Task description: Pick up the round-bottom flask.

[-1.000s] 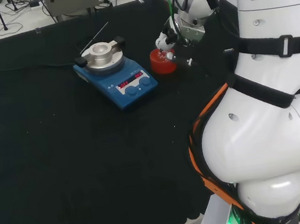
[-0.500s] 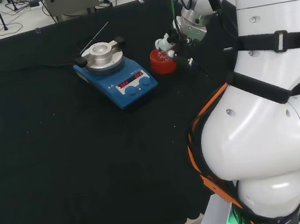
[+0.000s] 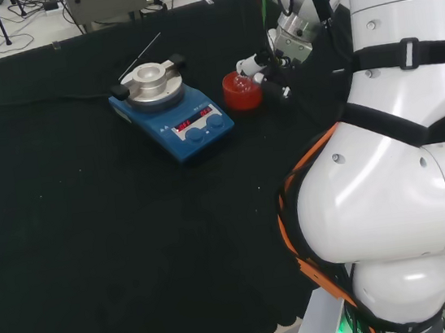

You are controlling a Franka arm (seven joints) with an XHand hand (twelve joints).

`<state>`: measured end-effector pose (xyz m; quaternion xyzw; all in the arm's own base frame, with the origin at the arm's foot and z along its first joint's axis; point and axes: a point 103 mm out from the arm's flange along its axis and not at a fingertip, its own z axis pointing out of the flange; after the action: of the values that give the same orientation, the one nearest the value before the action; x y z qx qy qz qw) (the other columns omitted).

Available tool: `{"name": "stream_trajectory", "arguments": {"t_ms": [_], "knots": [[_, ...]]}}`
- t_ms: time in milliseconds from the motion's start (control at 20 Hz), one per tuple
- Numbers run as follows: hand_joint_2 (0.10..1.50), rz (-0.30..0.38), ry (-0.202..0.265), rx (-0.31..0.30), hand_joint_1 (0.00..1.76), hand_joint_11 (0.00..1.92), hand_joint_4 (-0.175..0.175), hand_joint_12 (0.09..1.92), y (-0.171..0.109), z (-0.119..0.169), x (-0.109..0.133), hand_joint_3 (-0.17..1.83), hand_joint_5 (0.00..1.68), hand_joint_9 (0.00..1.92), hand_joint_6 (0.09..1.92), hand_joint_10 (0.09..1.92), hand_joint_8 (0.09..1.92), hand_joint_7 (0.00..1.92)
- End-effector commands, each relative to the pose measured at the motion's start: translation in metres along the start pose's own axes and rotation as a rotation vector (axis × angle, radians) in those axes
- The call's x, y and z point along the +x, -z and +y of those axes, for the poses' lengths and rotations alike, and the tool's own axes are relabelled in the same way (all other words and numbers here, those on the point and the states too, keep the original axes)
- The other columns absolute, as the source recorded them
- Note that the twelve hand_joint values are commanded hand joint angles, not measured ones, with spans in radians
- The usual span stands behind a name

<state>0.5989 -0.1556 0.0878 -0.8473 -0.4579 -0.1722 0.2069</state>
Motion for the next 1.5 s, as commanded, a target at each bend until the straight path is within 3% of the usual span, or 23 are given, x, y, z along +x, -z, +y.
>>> {"name": "stream_trajectory", "arguments": {"t_ms": [50, 1200, 1350, 1500], "knots": [[0.58, 0.010, -0.009, -0.004, 0.90, 0.32, -0.122, 1.33, 0.000, 0.004, -0.001, 0.69, 0.57, 0.58, 0.78, 0.73, 0.74, 0.40], [0.60, 0.068, -0.022, 0.046, 0.86, 0.32, -0.120, 1.34, -0.020, 0.013, -0.005, 0.66, 0.58, 0.57, 0.76, 0.74, 0.75, 0.40], [0.61, 0.072, -0.015, 0.045, 0.86, 0.32, -0.118, 1.34, -0.020, 0.013, -0.003, 0.64, 0.67, 0.57, 0.75, 0.74, 0.75, 0.40], [0.65, 0.084, -0.010, 0.037, 0.85, 0.32, -0.120, 1.34, -0.020, 0.012, -0.001, 0.62, 0.88, 0.58, 0.71, 0.74, 0.74, 0.42]]}}
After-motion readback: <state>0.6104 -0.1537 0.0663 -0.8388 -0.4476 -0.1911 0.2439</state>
